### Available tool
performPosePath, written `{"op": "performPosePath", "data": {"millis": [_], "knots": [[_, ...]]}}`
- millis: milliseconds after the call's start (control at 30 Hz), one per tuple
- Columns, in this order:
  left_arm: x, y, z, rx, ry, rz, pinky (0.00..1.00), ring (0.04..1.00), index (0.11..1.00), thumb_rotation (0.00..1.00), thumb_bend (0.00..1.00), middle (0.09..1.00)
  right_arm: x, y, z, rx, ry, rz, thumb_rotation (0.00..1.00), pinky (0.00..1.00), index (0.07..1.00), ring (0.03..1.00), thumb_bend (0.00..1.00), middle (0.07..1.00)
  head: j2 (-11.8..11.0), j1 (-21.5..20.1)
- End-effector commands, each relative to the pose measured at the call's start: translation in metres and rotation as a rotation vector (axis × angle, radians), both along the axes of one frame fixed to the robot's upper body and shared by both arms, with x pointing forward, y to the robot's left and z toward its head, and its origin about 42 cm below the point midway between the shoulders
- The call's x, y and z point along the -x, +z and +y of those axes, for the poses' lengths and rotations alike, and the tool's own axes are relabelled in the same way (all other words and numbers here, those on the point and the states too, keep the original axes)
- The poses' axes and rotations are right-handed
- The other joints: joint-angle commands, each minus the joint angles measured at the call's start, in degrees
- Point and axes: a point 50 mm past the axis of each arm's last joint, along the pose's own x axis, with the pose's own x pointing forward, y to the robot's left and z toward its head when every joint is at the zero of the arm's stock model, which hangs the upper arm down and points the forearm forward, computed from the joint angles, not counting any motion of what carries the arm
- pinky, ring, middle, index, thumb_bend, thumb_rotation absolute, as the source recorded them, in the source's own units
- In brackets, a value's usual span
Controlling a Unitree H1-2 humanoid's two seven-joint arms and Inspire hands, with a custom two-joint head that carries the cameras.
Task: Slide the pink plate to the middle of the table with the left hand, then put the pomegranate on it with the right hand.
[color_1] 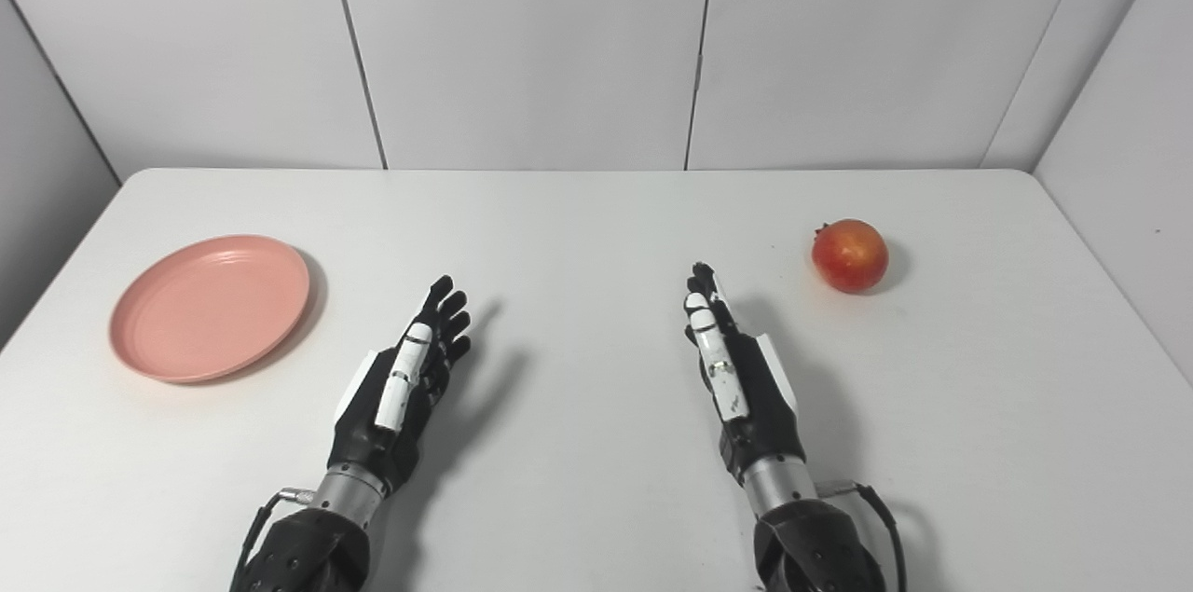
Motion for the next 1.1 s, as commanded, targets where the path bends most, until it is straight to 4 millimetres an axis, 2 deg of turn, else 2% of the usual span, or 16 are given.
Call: {"op": "performPosePath", "data": {"millis": [0, 900, 1033, 1067], "knots": [[-0.0057, 0.0132, -0.004, 0.007, -0.003, -0.061, 1.0, 0.998, 1.0, 1.0, 0.39, 1.0, -0.0064, 0.0167, 0.0029, -0.01, 0.005, -0.09, 1.0, 1.0, 1.0, 1.0, 0.15, 1.0, -0.08, 0.04], [-0.006, 0.0115, -0.0041, 0.01, -0.004, -0.056, 1.0, 1.0, 1.0, 1.0, 0.4, 1.0, -0.006, 0.0158, 0.0025, -0.013, 0.007, -0.085, 1.0, 1.0, 1.0, 1.0, 0.16, 1.0, -0.34, 0.23], [-0.0063, 0.01, -0.0046, 0.01, -0.003, -0.055, 1.0, 0.999, 1.0, 1.0, 0.4, 1.0, -0.0054, 0.015, 0.0017, -0.019, 0.008, -0.081, 1.0, 1.0, 1.0, 1.0, 0.16, 1.0, -0.61, 1.06], [-0.0064, 0.0096, -0.0053, 0.006, -0.002, -0.055, 1.0, 0.998, 1.0, 1.0, 0.4, 1.0, -0.0053, 0.0148, 0.0009, -0.022, 0.009, -0.079, 1.0, 1.0, 1.0, 1.0, 0.17, 1.0, -0.95, 2.32]]}}
